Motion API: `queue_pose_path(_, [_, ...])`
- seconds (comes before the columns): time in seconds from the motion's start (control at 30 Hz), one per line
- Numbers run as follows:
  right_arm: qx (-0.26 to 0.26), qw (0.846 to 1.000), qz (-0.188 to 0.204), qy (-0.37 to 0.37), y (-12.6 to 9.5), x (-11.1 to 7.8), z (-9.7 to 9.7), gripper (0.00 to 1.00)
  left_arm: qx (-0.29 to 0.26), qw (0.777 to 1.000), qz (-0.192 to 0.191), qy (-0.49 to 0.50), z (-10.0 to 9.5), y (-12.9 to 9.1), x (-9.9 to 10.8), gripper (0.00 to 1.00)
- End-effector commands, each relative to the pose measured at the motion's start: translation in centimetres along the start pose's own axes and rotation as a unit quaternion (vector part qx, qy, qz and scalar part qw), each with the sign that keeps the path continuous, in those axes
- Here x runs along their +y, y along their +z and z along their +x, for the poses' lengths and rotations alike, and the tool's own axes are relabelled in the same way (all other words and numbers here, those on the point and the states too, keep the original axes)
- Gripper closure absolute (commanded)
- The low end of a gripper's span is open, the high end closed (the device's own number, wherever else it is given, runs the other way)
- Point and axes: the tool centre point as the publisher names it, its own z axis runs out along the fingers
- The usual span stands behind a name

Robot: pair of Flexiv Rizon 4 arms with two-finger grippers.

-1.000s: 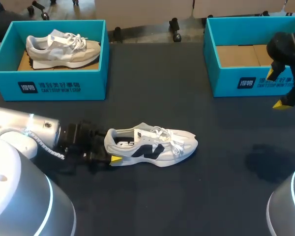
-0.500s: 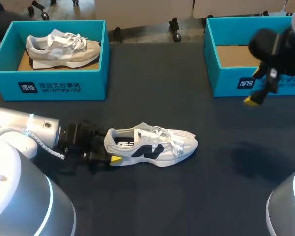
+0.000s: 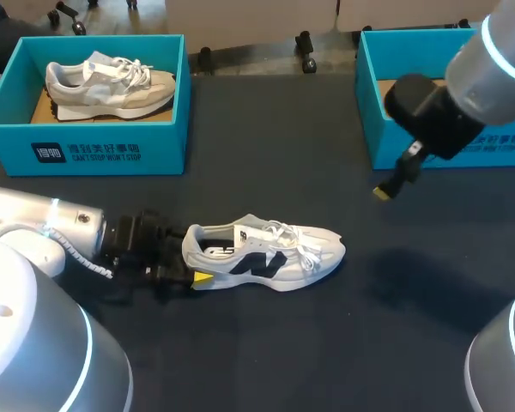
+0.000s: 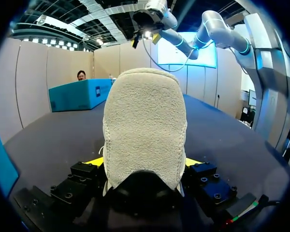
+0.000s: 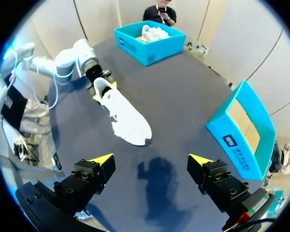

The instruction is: Take the shoe out of the shoebox, open the shoe tongue, remove and reinsert the insole, then place the shoe into the shoebox

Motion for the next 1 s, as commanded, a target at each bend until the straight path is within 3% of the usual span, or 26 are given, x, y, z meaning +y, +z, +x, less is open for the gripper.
queue_pose_path(0.03, [-0.002, 1.000, 0.022, 0.013, 1.7, 2.9, 0.8, 0.00, 0.000, 1.000, -0.001, 0.000, 0.0, -0.1, -0.1, 1.00])
queue_pose_path(0.5, [-0.012, 0.999, 0.023, 0.039, 4.8, 7.3, 3.8, 0.00, 0.000, 1.000, -0.001, 0.000, 0.0, -0.1, -0.1, 1.00])
queue_pose_path(1.0, [-0.001, 0.999, 0.020, 0.047, 7.3, 9.8, 6.5, 0.00, 0.000, 1.000, -0.001, 0.000, 0.0, -0.1, -0.1, 1.00])
